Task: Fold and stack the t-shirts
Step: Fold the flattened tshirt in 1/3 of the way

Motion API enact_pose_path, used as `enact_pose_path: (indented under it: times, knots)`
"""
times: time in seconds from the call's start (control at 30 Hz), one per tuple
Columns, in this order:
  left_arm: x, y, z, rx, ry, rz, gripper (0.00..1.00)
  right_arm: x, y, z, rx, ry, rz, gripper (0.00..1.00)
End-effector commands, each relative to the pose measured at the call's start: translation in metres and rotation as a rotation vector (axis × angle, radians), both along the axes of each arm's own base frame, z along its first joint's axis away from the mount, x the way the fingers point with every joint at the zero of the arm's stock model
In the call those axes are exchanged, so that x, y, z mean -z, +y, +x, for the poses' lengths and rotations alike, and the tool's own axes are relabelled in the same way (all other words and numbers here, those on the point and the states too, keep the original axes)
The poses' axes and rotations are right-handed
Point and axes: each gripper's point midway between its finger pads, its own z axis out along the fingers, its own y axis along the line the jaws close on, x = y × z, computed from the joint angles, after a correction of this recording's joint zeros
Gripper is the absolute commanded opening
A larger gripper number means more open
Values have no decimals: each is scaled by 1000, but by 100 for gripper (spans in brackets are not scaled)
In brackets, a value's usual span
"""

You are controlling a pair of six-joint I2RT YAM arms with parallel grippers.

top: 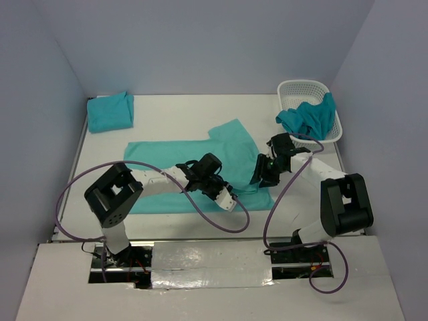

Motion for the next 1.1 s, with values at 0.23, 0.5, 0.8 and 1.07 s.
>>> enact_pose_path:
  times: [0.23, 0.5, 0.8, 1.07]
  knots:
    - [-1, -10, 20, -46, -50, 9, 16, 11, 4, -4, -30, 24, 32, 44]
    - [-15, -11, 24, -153, 40, 2, 0, 16, 11, 10, -32, 56, 80, 0]
    - [-20, 16, 27, -323, 425, 0, 0, -5, 2, 52, 56, 25, 174, 12]
    - [-16, 13, 39, -452, 737, -12, 14, -7, -5, 90, 136, 6, 194, 43]
